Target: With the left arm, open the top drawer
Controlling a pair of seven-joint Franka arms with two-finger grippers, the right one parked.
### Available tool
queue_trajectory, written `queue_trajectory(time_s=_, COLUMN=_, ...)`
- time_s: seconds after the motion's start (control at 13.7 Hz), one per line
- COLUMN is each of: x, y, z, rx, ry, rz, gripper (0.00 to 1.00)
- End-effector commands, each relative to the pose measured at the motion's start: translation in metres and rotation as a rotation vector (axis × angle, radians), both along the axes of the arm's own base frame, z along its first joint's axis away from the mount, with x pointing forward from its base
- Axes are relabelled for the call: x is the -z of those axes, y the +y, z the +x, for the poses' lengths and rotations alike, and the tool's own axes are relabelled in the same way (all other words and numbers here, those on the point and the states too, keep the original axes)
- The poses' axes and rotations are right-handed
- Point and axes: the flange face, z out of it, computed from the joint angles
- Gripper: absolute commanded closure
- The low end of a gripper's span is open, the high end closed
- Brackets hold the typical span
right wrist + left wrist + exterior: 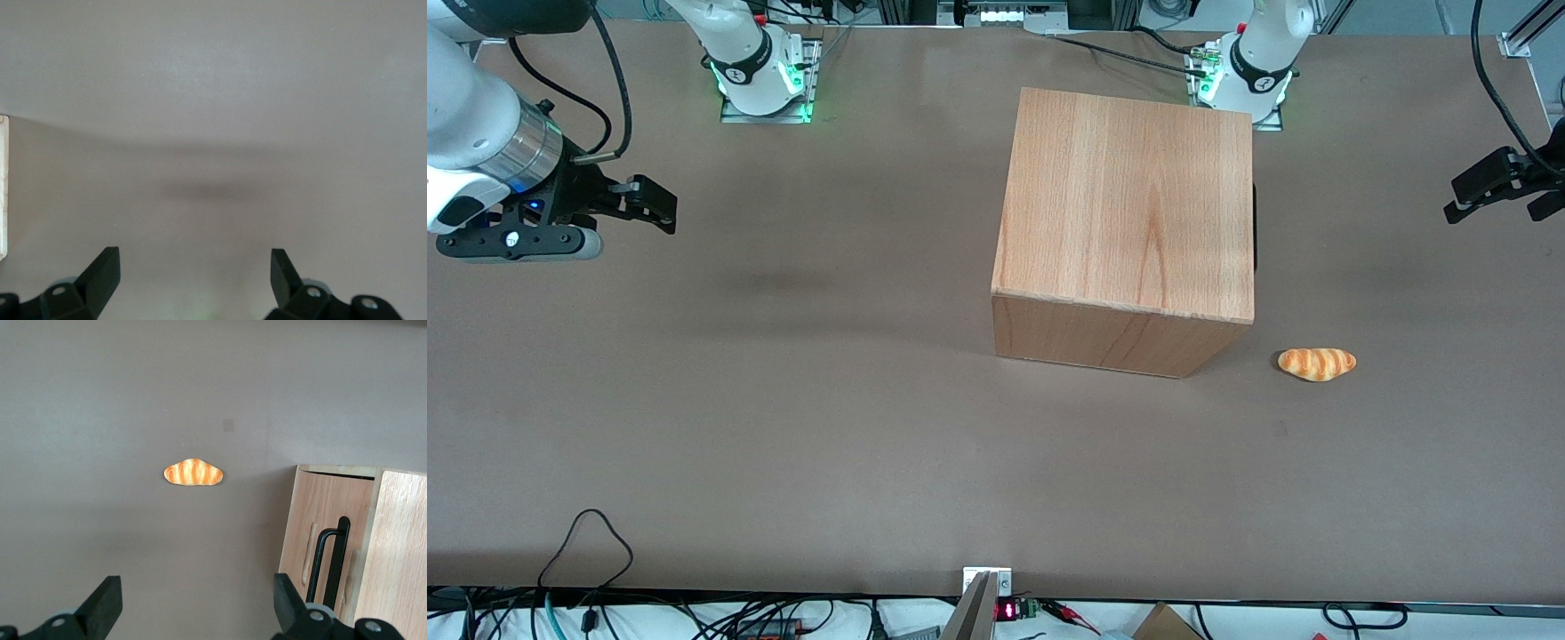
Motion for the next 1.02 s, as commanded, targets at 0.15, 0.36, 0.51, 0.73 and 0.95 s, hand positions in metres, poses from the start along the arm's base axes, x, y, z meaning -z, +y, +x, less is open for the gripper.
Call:
queue_trajectory(time_s=0.15, x=-0.012, y=0.001, z=-0.004, rx=-0.005, ry=-0.005, rz=-0.005, gripper=0.0)
queue_trajectory(time_s=0.36, x=-0.013, y=-0.001, z=-0.004, rx=-0.002, ry=-0.007, rz=-0.007, gripper=0.0)
queue_trajectory(time_s=0.51, x=-0.011, y=-0.002, z=-0.004, rx=-0.005, ry=-0.002, rz=-0.006, gripper=0.0)
queue_trajectory(time_s=0.73, x=-0.005, y=-0.002, z=-0.003, rx=-0.007, ry=0.012, rz=-0.007, gripper=0.0)
queue_trajectory(time_s=0.95, x=0.008, y=-0.001, z=-0.001, rx=-0.008, ry=0.053, rz=-0.011, gripper=0.0)
